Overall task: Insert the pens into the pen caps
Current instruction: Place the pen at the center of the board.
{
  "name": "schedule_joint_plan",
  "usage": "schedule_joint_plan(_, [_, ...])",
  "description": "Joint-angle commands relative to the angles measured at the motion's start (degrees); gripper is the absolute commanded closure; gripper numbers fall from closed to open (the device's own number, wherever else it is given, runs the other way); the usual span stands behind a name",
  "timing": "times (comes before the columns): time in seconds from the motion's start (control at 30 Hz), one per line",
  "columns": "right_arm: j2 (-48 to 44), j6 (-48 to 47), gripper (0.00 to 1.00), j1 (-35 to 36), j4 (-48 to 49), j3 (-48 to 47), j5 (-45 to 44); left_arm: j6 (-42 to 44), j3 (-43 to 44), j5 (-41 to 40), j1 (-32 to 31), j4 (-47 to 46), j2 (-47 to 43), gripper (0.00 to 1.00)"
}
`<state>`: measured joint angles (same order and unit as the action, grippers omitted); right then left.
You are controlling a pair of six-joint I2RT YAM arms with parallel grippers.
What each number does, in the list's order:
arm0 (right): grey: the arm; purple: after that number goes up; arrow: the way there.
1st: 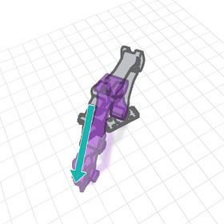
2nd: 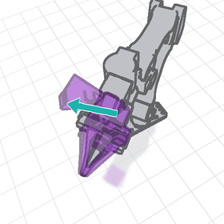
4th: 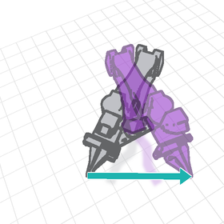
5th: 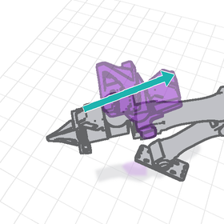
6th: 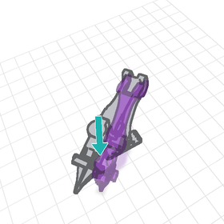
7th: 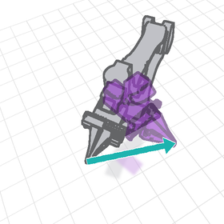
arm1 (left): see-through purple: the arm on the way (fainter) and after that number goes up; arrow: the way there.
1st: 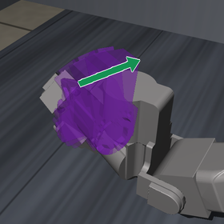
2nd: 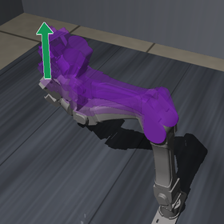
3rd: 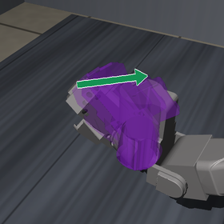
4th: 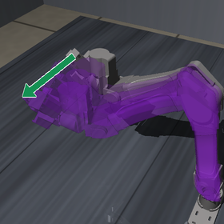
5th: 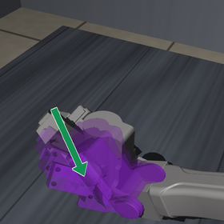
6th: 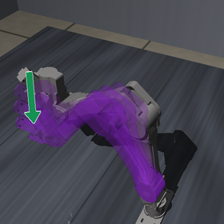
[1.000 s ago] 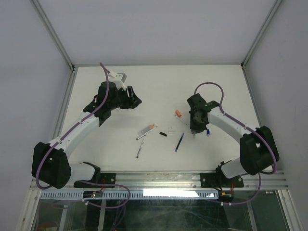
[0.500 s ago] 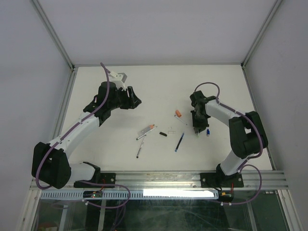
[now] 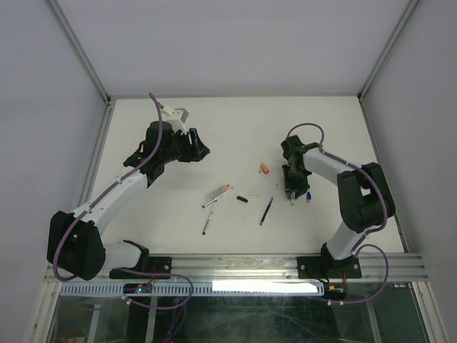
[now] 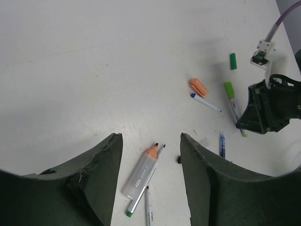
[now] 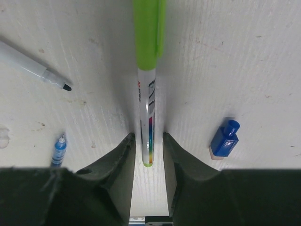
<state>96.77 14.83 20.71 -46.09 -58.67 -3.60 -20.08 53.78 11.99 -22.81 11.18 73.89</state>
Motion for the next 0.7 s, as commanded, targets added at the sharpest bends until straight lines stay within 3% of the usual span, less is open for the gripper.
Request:
schedule_joint_plan(0.0, [-2.8, -0.5, 0.68, -0.3, 1.7, -1.5, 0.4, 1.3, 1.8, -0.6, 0.2, -1.7, -1.4, 0.47])
schedule_joint_plan(0.27, [-12.4, -0.3, 0.67, -0.3, 1.8, -1.8, -0.3, 1.6, 2.0, -0.5, 0.3, -1.5, -1.5, 0.47])
schedule_joint_plan(0.67, [-31.6, 8.2, 0.67, 0.6, 14.4, 9.8, 5.8, 4.1, 3.9, 1.6, -0.1, 3.6, 1.5, 0.47])
